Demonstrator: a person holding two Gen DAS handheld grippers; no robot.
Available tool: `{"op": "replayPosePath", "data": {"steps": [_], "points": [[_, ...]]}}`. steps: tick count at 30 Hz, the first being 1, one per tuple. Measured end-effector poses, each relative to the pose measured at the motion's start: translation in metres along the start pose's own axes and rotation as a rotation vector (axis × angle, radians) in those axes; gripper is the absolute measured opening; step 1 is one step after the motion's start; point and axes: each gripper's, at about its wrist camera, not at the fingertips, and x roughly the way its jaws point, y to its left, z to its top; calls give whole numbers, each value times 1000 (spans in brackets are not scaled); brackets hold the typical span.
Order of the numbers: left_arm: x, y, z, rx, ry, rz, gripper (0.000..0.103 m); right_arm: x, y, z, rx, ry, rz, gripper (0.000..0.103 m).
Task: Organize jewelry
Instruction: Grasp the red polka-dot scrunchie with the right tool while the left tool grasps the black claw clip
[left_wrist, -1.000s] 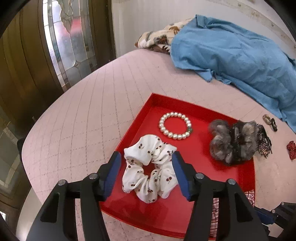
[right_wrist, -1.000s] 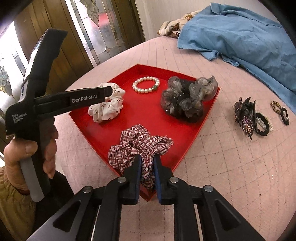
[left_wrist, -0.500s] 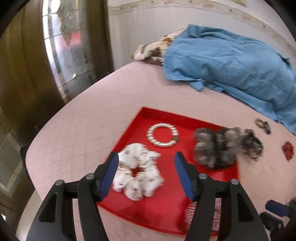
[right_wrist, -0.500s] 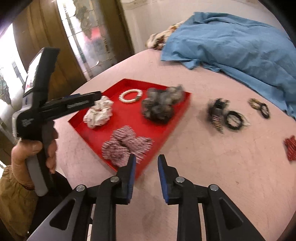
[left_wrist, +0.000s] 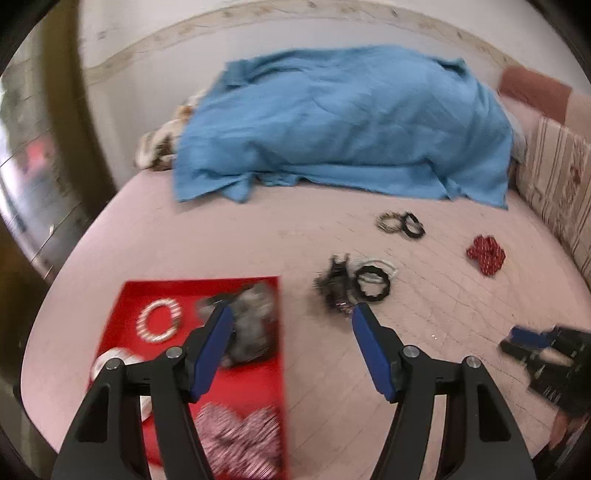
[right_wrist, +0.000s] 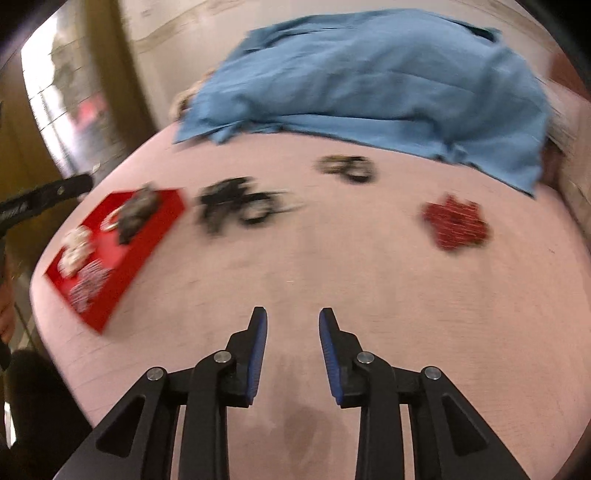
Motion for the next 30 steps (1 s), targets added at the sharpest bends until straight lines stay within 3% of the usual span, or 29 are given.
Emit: {"op": "replayPosePath", "data": {"steps": [3, 5, 8, 14, 19, 26, 27, 28, 30], "points": [[37, -13, 11, -19, 83, -24, 66, 1, -45, 9, 92, -9, -40, 31], [64, -17, 18, -61, 137, -69, 66, 1, -76, 15, 164, -18, -65, 38], [92, -20, 22, -106, 177, -84, 66, 5, -115, 24, 247, -34, -104, 46], [136, -20, 26, -189, 234, -114, 66, 26, -170, 42, 347, -46, -156, 49], [160, -22, 27, -202, 264, -117, 66, 50, -195, 55, 431, -49, -105, 58], [178, -24, 22, -191, 289, -123, 66, 82, -197, 66, 449, -21, -81, 59], [179, -24, 21, -188, 293, -124, 64, 85, -196, 67, 444, -17, -87, 59], [179, -24, 20, -189, 292, -128, 53, 88, -196, 67, 442, -11, -93, 59], [180, -24, 19, -190, 301, -133, 34, 94, -196, 65, 447, 0, -96, 49]]}}
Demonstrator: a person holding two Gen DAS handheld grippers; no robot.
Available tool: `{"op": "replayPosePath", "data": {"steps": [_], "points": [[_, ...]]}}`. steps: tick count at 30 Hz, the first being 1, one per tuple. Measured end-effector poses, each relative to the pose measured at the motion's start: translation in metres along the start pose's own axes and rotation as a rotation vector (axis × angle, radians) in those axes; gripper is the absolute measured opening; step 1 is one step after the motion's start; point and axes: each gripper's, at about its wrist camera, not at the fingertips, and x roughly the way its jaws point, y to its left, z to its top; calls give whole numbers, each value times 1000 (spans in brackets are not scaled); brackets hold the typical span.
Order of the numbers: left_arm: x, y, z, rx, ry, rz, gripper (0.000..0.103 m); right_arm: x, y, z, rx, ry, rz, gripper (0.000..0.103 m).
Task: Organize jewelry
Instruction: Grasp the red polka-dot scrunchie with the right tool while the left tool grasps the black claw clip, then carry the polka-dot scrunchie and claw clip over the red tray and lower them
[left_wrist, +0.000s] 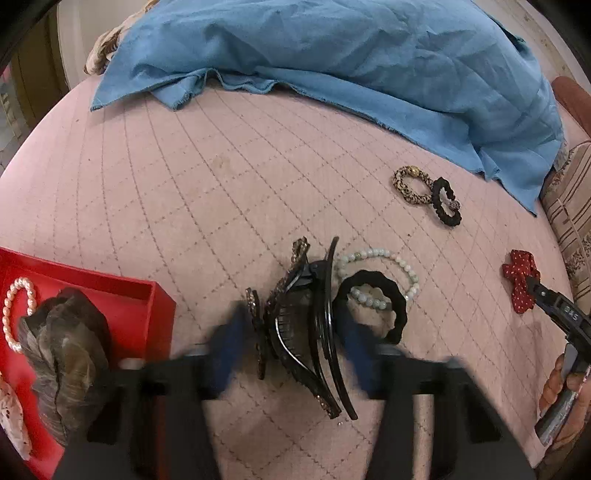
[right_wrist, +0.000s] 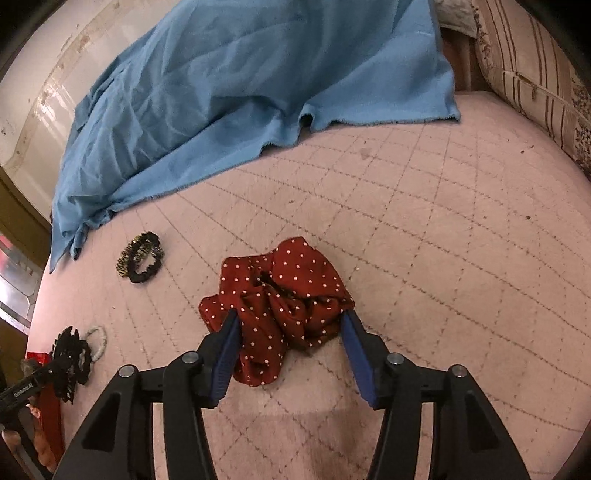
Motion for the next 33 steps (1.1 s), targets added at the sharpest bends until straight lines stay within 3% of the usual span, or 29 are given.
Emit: {"op": "replayPosePath", "data": {"steps": [2, 5, 13, 21, 26, 33], "points": [[-1, -1, -3, -2, -9, -7, 33, 2, -2, 0, 5, -3, -21, 20], [-7, -8, -9, 14, -30, -17, 32, -1, -5, -1, 4, 4, -12, 9], [-50, -32, -26, 45, -93, -49, 32, -30, -7, -10, 20, -32, 7, 7], [-110, -42, -54, 112, -147, -91, 33, -71, 22, -24, -33, -64, 68, 7], [-147, -24, -65, 119, -195, -87, 33, -95, 56, -36, -90, -74, 120, 7], [-177, 37, -68, 71, -249, -12, 33, -114, 123, -60, -190, -54, 204, 7]]}}
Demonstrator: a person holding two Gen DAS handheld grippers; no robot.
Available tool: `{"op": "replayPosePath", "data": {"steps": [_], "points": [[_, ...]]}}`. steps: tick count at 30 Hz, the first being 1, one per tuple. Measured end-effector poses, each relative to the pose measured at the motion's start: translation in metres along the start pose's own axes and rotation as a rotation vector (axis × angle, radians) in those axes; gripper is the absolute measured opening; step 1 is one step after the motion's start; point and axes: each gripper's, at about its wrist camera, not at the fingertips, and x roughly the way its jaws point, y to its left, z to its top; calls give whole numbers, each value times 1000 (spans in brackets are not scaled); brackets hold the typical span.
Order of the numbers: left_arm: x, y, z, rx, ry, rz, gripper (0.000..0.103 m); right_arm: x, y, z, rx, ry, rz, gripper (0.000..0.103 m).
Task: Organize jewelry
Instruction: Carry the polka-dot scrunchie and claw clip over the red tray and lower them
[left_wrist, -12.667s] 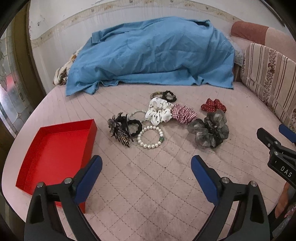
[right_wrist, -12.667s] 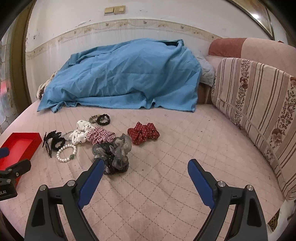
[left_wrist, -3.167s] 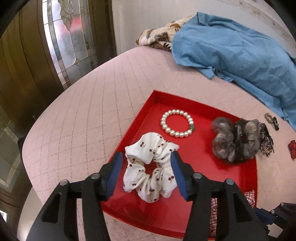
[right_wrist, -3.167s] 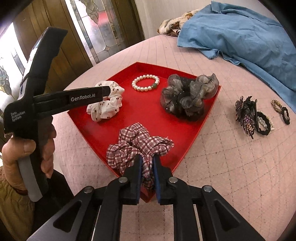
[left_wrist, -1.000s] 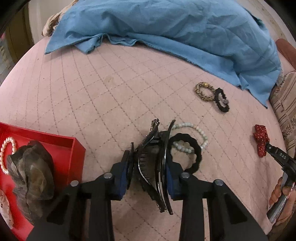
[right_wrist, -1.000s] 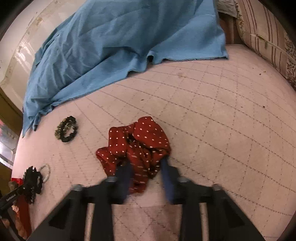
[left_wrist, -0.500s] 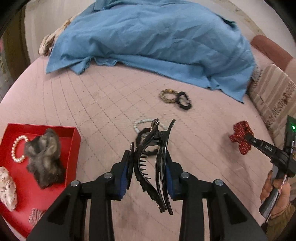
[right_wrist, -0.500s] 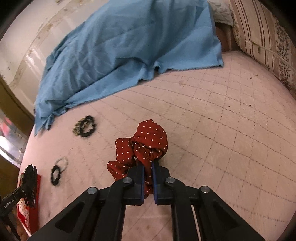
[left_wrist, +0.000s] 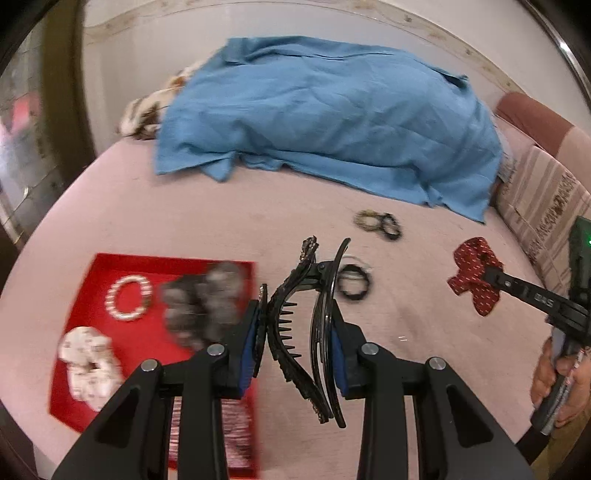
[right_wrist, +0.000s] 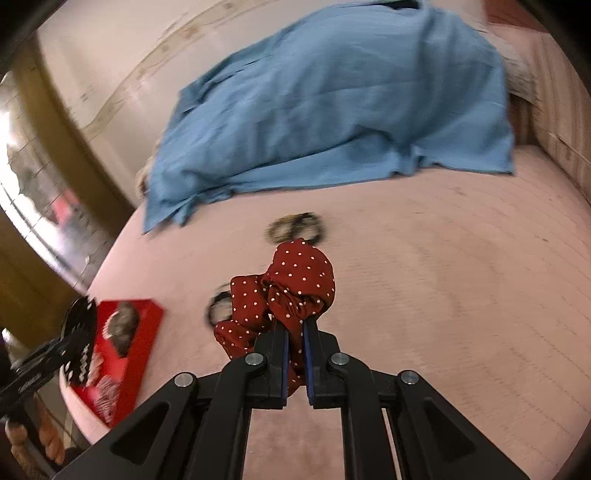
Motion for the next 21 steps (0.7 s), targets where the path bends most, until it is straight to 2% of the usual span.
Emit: {"op": "replayPosePath", "data": {"steps": [10, 13, 18, 21], "points": [[5, 96, -2, -125, -2, 125, 33, 28, 109, -16, -132, 85, 153, 7], [11, 112, -6, -146, 4, 128, 33, 38, 134, -20, -153, 111, 198, 7], [26, 134, -5, -146, 22, 174, 33, 56, 176, -30, -189, 163, 277, 7], [36, 147, -3, -178, 40, 164, 33, 67, 199, -39, -220, 196, 311, 7]]}}
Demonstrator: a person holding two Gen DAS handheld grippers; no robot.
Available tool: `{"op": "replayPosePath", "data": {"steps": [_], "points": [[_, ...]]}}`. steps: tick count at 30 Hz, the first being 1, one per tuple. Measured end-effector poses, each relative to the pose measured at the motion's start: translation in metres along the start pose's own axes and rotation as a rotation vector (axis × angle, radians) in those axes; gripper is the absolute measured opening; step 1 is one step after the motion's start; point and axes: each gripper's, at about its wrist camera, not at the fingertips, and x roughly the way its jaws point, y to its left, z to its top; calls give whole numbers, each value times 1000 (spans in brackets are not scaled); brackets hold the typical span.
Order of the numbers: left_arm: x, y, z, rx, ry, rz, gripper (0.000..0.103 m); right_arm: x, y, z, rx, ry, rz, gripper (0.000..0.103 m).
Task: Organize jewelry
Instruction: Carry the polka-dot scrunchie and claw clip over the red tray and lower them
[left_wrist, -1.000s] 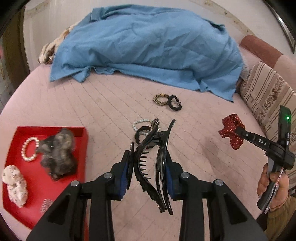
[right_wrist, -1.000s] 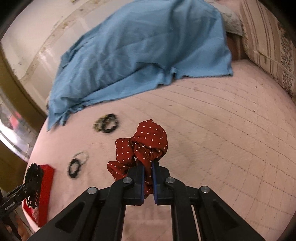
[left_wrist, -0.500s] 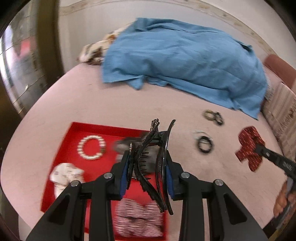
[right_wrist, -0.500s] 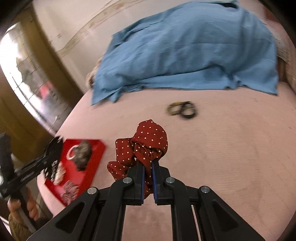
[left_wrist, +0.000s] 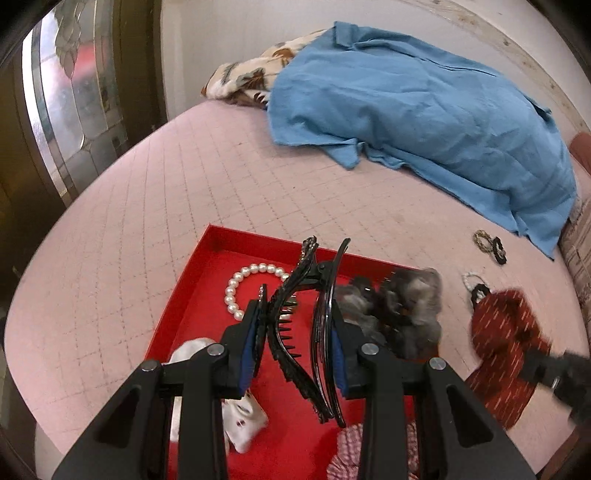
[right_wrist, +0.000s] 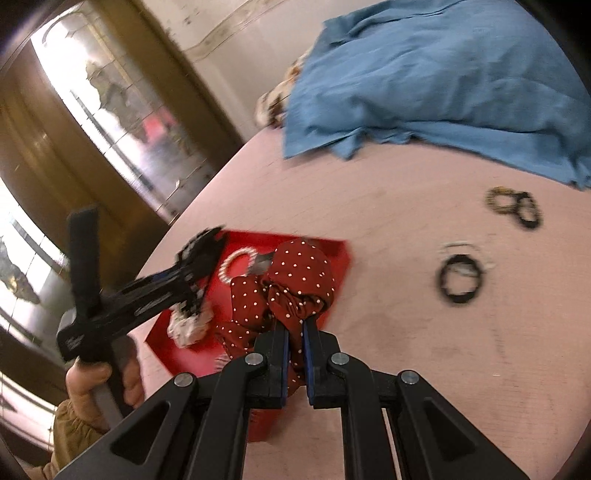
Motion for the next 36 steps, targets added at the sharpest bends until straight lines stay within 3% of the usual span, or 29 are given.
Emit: {"op": "replayPosePath", "data": {"steps": [4, 9, 18, 27, 36], "points": [[12, 10, -3, -29, 44, -13, 33, 28, 21, -2, -37, 50, 35, 8], [14, 16, -12, -33, 100, 9, 33, 59, 41, -3, -92, 87, 17, 8], [21, 28, -20, -69, 139, 1, 33, 89, 36, -2, -96, 130, -27, 8], [26, 24, -21, -53, 134, 24, 34, 102, 36, -1, -99, 143, -43, 10], [18, 23, -20, -66, 83, 4, 49, 95, 37, -5, -121, 127, -48, 15]]}}
